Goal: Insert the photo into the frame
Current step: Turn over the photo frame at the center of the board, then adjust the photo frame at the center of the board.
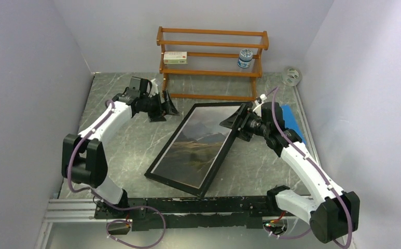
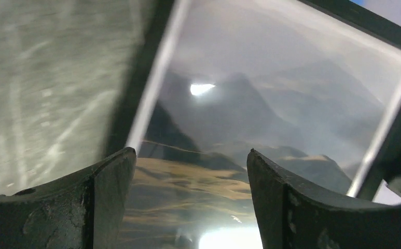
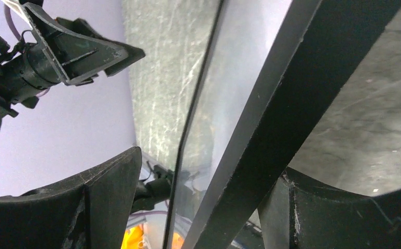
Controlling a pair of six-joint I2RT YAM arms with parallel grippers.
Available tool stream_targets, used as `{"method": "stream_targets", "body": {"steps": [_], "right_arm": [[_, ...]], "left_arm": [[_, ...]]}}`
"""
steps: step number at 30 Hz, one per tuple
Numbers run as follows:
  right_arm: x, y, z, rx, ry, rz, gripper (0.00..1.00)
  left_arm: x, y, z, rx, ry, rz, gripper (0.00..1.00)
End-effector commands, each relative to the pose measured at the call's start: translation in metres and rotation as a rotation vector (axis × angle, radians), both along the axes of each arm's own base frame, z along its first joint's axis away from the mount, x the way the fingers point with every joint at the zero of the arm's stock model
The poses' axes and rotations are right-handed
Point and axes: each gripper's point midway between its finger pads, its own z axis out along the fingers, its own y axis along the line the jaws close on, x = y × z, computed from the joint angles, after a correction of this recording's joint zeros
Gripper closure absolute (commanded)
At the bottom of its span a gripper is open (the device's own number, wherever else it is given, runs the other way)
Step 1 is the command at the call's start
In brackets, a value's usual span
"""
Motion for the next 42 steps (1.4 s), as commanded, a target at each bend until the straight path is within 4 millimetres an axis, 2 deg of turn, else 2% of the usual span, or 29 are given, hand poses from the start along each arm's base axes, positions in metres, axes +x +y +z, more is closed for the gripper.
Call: {"method": "stream_targets", "body": {"steps": [1, 5, 8, 13, 15, 21, 30, 32, 35, 42], "right_arm": [[0.012, -0.002, 0.011, 0.063, -0.187, 0.040, 0.20], [0.014, -0.014, -0.018, 0.045, -0.162, 0.014, 0.18], [0.020, -0.027, -0.046, 0.014, -0.125, -0.019, 0.16], [0.028, -0.051, -0.089, -0.046, -0.039, -0.097, 0.14], [0.032, -0.057, -0.099, -0.062, -0.028, -0.115, 0.13], [0.041, -0.077, -0.131, -0.169, 0.063, -0.182, 0.09], [0.047, -0.092, -0.162, -0.279, 0.203, -0.225, 0.08], [0.049, -0.090, -0.167, -0.275, 0.227, -0.213, 0.09], [0.061, -0.079, -0.163, -0.234, 0.209, -0.176, 0.11], [0.102, -0.056, -0.157, -0.191, 0.152, -0.088, 0.16]], "left_arm": [[0.008, 0.039, -0.046, 0.129, 0.110, 0.124, 0.17], [0.003, 0.039, -0.092, 0.151, 0.225, 0.098, 0.19], [-0.001, 0.038, -0.118, 0.152, 0.297, 0.092, 0.21], [-0.001, 0.045, -0.141, 0.197, 0.319, 0.106, 0.19], [0.000, 0.046, -0.146, 0.207, 0.317, 0.094, 0.18], [-0.008, 0.024, -0.151, 0.011, 0.391, 0.028, 0.19], [-0.013, 0.022, -0.155, -0.020, 0.423, 0.037, 0.20], [-0.014, 0.021, -0.155, -0.023, 0.430, 0.036, 0.20], [-0.015, 0.018, -0.154, -0.050, 0.435, 0.034, 0.21], [-0.020, 0.017, -0.154, -0.071, 0.442, 0.057, 0.24]]}}
